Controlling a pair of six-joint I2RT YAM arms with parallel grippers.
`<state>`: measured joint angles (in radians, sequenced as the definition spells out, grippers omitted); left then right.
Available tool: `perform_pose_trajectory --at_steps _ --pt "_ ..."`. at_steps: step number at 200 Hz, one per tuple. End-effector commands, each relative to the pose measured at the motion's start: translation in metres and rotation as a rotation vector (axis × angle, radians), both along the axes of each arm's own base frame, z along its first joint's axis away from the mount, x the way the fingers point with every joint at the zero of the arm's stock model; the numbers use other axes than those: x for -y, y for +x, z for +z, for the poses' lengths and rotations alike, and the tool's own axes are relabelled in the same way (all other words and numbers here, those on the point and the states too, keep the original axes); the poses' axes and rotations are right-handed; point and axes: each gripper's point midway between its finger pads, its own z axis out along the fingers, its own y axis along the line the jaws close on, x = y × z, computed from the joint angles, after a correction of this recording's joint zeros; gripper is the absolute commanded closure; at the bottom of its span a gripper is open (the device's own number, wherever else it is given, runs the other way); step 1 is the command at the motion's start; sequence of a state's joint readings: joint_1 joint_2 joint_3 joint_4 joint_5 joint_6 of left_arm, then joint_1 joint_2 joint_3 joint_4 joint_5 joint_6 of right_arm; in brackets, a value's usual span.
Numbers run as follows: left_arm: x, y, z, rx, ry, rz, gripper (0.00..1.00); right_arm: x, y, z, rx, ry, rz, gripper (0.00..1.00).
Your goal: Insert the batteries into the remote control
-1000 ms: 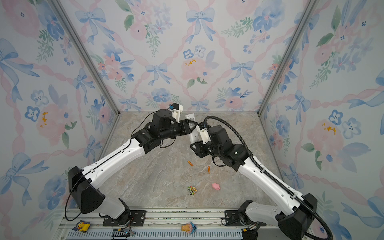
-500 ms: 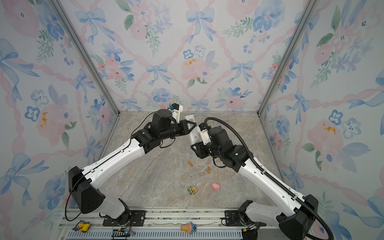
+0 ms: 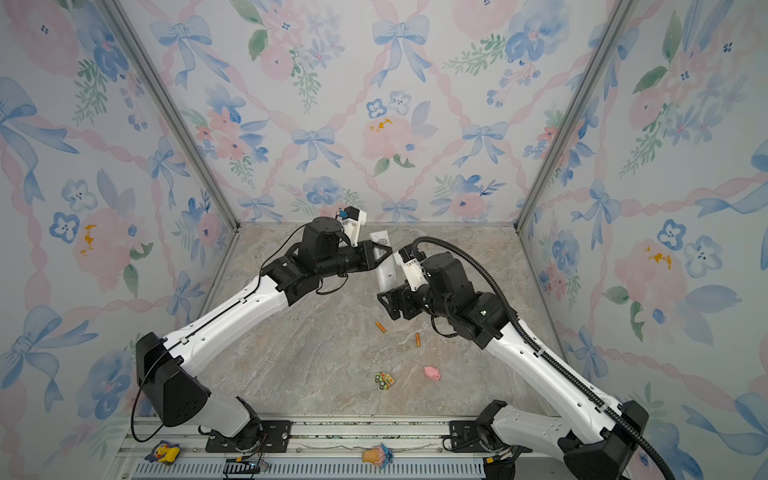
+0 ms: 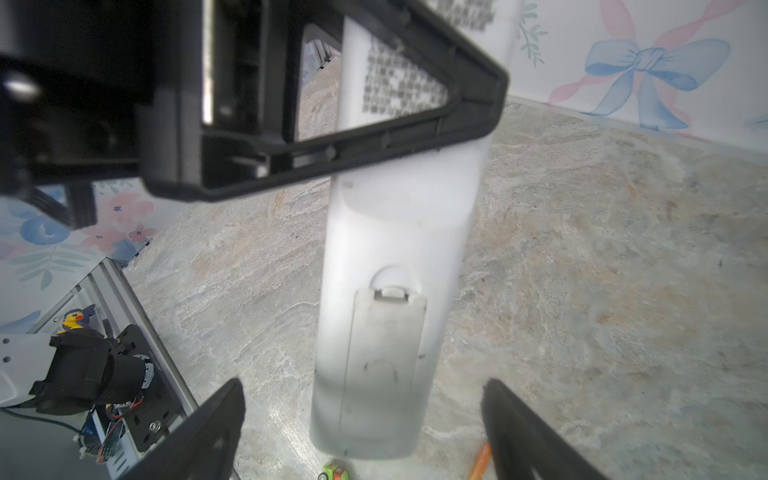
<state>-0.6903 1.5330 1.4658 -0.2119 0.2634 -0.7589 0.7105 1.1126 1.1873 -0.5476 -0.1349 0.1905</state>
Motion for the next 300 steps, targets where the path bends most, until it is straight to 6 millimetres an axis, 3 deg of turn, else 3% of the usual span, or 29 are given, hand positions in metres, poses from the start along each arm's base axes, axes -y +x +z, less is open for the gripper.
perform_pose_trajectory --at_steps 1,43,82,121,154,183,223,249,273,300 --pt "0.000 -0.002 0.002 0.038 0.009 -0.054 1.00 -0.001 -0.019 0.013 0.022 0.002 0.092 0.07" --pt "-0.006 -0.006 0.003 0.048 0.008 -0.092 1.00 -0.004 -0.038 0.018 0.021 0.002 0.199 0.06" --pt "-0.006 -0.010 0.012 0.038 -0.025 -0.123 1.00 -0.006 -0.036 0.024 0.058 0.017 0.220 0.02" --pt "-0.010 -0.015 0.004 0.019 -0.016 -0.128 1.00 -0.008 -0.039 0.034 0.113 0.034 0.324 0.02" --pt "-0.005 -0.029 -0.002 -0.022 -0.034 -0.184 1.00 0.005 -0.042 0.042 0.157 0.027 0.291 0.03" --pt "-0.012 -0.038 -0.016 -0.069 -0.029 -0.163 1.00 0.012 -0.045 0.049 0.177 0.038 0.262 0.03" --pt "-0.013 -0.050 -0.020 -0.037 -0.009 -0.213 1.00 0.007 -0.059 0.023 0.153 0.024 0.347 0.01" --pt "-0.014 -0.051 -0.030 -0.062 0.000 -0.204 1.00 -0.002 -0.064 0.021 0.131 0.015 0.419 0.01" --pt "-0.010 -0.053 -0.027 -0.044 0.005 -0.213 1.00 -0.005 -0.065 0.022 0.147 -0.019 0.449 0.03" --pt "-0.006 -0.056 -0.027 -0.036 0.005 -0.252 1.00 -0.008 -0.073 0.009 0.149 -0.063 0.512 0.03"
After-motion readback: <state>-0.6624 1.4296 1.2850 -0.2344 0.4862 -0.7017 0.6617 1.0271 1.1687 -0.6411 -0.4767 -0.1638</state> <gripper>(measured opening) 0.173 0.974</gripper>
